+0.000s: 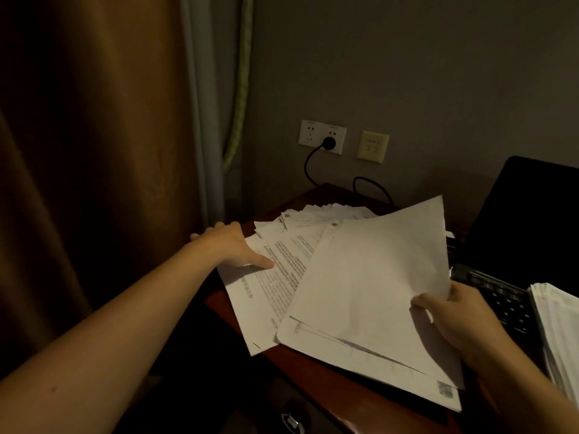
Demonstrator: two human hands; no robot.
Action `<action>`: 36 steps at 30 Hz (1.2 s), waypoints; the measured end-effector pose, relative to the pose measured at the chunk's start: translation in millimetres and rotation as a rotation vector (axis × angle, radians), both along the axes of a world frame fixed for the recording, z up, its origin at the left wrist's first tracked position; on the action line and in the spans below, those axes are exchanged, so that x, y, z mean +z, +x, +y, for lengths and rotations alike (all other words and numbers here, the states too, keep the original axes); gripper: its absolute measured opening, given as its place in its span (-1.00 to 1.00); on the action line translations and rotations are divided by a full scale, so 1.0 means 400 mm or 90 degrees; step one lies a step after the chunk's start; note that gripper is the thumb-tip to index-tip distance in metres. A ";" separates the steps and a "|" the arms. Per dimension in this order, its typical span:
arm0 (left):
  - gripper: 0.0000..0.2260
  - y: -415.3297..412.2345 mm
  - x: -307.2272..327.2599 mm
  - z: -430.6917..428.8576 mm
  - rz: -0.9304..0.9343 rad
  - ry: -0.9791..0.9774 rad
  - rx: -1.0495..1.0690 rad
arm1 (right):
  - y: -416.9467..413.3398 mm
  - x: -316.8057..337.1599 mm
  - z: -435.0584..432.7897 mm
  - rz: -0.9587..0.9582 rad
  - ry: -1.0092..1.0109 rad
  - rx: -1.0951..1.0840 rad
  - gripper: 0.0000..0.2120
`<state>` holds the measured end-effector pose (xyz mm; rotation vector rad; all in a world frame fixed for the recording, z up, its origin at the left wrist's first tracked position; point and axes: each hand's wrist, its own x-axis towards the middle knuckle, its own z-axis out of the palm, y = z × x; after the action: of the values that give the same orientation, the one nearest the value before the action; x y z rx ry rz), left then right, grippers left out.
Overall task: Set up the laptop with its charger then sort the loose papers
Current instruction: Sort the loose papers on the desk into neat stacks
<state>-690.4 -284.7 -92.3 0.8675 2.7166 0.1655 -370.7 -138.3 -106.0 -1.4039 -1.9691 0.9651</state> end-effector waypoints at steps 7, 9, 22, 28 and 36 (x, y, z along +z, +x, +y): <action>-0.10 0.028 0.008 0.038 0.054 0.019 -0.092 | 0.005 -0.003 0.003 -0.005 0.012 0.010 -0.76; -0.10 0.033 0.013 0.053 0.002 0.009 -0.110 | 0.006 -0.002 0.006 -0.001 0.012 0.012 -0.82; -0.52 0.055 0.060 0.128 -0.123 0.057 -0.172 | 0.018 0.008 0.011 0.041 0.018 0.016 -0.88; -0.58 0.044 0.061 0.124 -0.200 0.087 -0.124 | 0.022 0.010 0.012 0.052 0.001 0.016 -0.84; -0.75 0.008 0.080 0.064 -0.393 0.333 0.018 | 0.033 0.024 0.008 0.102 0.012 -0.005 -0.85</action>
<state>-687.2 -259.2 -60.2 0.7355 2.1187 1.0028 -357.6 -135.0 -96.4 -1.2816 -1.8501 1.0201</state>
